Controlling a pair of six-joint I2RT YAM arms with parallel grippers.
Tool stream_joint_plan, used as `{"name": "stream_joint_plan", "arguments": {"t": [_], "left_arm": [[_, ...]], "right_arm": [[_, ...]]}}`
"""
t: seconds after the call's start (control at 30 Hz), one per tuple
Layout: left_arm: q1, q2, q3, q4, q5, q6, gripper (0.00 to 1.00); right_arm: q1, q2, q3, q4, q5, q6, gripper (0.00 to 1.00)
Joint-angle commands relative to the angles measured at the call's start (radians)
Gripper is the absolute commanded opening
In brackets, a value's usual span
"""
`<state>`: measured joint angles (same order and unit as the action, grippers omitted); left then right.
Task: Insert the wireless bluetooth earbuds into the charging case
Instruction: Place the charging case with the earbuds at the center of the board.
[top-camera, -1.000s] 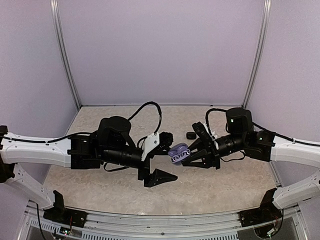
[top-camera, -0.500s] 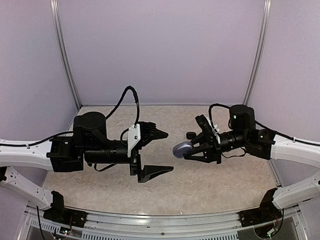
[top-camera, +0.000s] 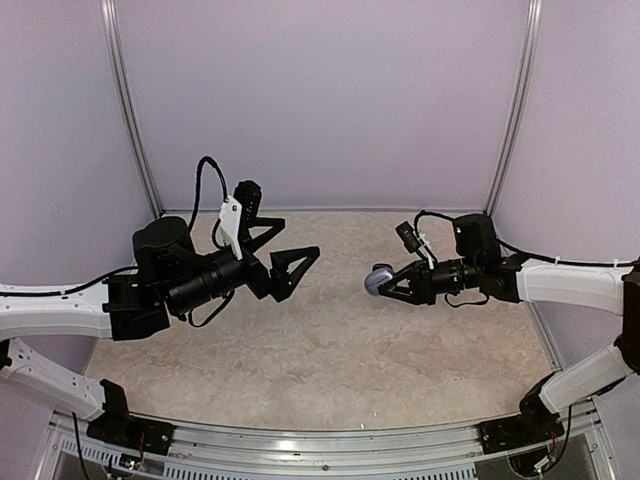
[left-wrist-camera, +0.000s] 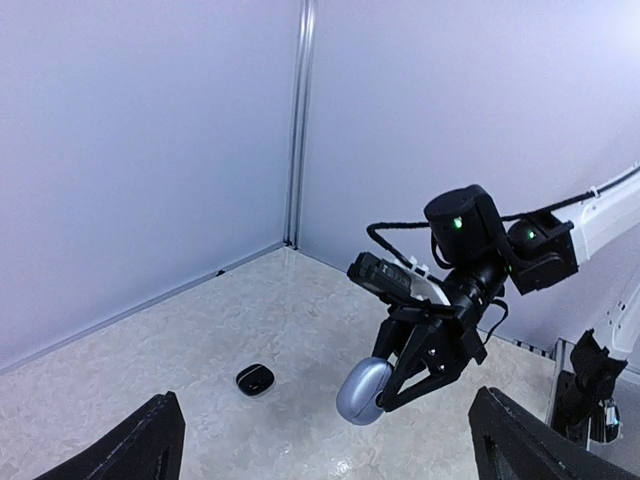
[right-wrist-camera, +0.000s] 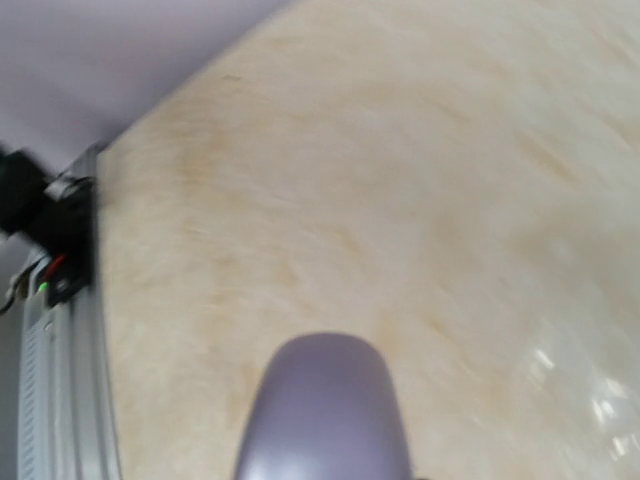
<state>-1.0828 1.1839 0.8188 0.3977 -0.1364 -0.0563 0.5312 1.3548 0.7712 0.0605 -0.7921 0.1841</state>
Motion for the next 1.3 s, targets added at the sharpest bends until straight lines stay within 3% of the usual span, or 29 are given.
{"name": "stream_joint_plan", "arguments": {"t": [0.0,0.37,0.73,0.83,1.03,1.27], "left_arm": [[0.036,0.011,0.004,0.053,-0.077,-0.156,0.99],[0.071,-0.013,-0.043,0.045,-0.155,-0.196,0.99],[0.084,-0.069,-0.111,0.033,-0.19,-0.247,0.99],[0.092,-0.069,-0.105,0.009,-0.183,-0.242,0.99],[0.095,-0.069,-0.105,0.002,-0.195,-0.228,0.99],[0.108,-0.072,-0.099,-0.016,-0.202,-0.242,0.99]], "right_arm": [[-0.069,0.089,-0.012,0.055,0.011,0.115,0.0],[-0.189,0.438,0.104,0.149,-0.023,0.208,0.02],[-0.218,0.608,0.205,0.191,-0.023,0.282,0.09],[-0.22,0.637,0.219,0.187,-0.024,0.29,0.17],[-0.224,0.658,0.236,0.161,0.006,0.288,0.25],[-0.239,0.622,0.221,0.096,0.07,0.262,0.53]]}}
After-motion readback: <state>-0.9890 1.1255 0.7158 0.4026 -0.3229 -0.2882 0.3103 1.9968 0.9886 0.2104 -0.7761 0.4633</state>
